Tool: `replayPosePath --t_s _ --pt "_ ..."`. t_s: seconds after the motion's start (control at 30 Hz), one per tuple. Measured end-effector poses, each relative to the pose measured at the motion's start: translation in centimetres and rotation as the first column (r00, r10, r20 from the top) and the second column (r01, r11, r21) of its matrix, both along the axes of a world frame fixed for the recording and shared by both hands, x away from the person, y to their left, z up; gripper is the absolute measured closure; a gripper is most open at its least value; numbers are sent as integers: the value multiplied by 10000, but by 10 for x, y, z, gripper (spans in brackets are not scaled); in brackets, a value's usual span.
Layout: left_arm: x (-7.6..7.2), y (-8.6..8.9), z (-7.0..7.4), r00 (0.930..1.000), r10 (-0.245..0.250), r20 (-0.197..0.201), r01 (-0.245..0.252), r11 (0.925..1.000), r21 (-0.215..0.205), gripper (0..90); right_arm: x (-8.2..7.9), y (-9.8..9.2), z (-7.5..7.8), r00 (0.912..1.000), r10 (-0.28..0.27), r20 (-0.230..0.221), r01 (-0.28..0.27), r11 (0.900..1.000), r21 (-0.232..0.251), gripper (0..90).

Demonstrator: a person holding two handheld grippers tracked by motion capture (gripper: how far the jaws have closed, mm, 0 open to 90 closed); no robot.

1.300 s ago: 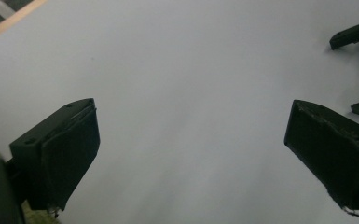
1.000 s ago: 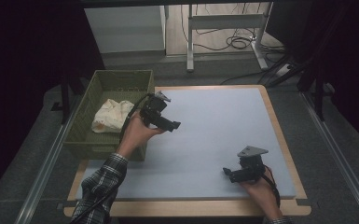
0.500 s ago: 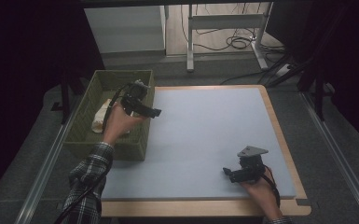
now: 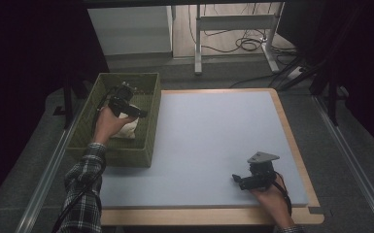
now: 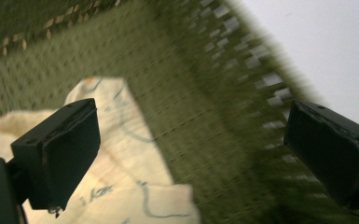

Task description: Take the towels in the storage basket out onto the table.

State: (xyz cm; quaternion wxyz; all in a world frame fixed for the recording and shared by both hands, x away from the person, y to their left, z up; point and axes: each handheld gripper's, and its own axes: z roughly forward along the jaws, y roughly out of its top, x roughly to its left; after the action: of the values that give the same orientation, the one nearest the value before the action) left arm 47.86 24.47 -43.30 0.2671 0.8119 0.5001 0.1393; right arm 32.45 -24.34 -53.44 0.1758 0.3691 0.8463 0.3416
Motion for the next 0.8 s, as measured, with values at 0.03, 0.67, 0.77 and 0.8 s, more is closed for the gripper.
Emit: replayPosePath --t_s 0.03,0.67,0.77,0.8 --pt "2 4 -3 9999 86 -84 -86 10000 24 36 0 0 0 10000 0 0 0 10000 2 47" --pt "38 43 -65 9440 1920 -2682 -1510 9745 1658 18 0 0 0 10000 1 -5 -1 10000 13 48" --pt "40 44 -71 9265 2033 -3165 -1456 9696 1966 23 0 0 0 10000 4 -8 -4 10000 15 47" --pt "40 45 -72 9213 2072 -3289 -1459 9685 2016 23 0 0 0 10000 4 -8 -4 10000 15 47"
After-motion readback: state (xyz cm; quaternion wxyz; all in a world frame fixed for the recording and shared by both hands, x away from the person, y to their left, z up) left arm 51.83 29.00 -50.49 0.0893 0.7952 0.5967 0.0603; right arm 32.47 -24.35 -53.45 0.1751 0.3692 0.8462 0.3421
